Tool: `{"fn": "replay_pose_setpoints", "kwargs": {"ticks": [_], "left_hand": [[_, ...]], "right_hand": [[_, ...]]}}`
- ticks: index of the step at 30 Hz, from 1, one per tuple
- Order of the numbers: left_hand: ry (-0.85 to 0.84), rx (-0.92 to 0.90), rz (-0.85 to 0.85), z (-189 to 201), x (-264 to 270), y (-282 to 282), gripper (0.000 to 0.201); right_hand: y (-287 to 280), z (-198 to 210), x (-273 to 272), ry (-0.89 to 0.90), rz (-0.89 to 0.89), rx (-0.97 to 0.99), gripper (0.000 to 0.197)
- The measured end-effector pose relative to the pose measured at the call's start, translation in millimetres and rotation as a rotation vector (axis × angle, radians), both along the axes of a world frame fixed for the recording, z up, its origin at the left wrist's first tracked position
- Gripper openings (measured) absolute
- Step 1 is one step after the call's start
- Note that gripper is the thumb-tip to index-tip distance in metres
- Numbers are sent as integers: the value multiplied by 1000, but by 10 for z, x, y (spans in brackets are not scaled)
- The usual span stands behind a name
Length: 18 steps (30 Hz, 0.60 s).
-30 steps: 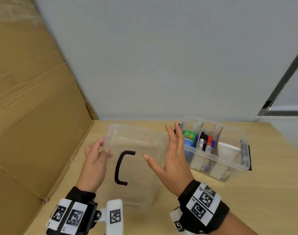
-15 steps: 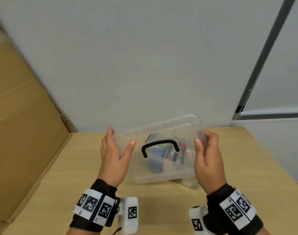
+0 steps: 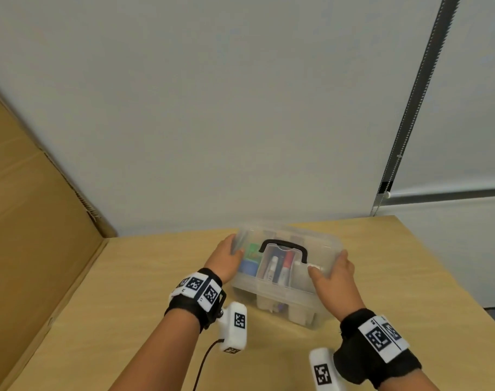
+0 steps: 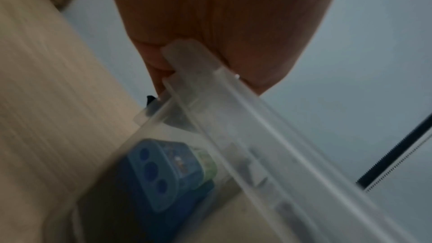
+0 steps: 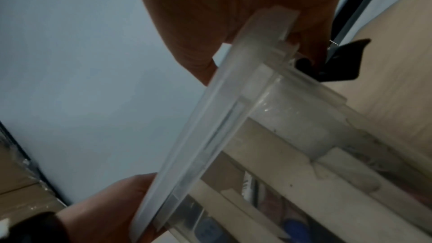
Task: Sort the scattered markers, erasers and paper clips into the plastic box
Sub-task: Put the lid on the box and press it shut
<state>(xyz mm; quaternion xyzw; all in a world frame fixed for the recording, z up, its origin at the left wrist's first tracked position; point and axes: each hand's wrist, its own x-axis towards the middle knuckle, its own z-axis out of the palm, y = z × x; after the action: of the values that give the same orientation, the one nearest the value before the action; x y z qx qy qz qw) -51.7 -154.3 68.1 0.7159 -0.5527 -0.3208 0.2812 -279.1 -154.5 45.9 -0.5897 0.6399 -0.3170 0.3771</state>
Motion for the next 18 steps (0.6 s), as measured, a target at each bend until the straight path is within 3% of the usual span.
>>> {"fn": "replay_pose_setpoints", "kwargs": {"ticks": [6,10,18], "left_hand": [[-27,-72,51,-192,35,128,50],[-69,-118,130,-267,-8,336,52],[-185,-106,182,-322,-12,307,56]], "right_hand": [[-103,-6,32,189,-24,-54,73],[-224,-7,-21,274,68,-103,59],[-467,-50,-6,353,135,-109,52]]}}
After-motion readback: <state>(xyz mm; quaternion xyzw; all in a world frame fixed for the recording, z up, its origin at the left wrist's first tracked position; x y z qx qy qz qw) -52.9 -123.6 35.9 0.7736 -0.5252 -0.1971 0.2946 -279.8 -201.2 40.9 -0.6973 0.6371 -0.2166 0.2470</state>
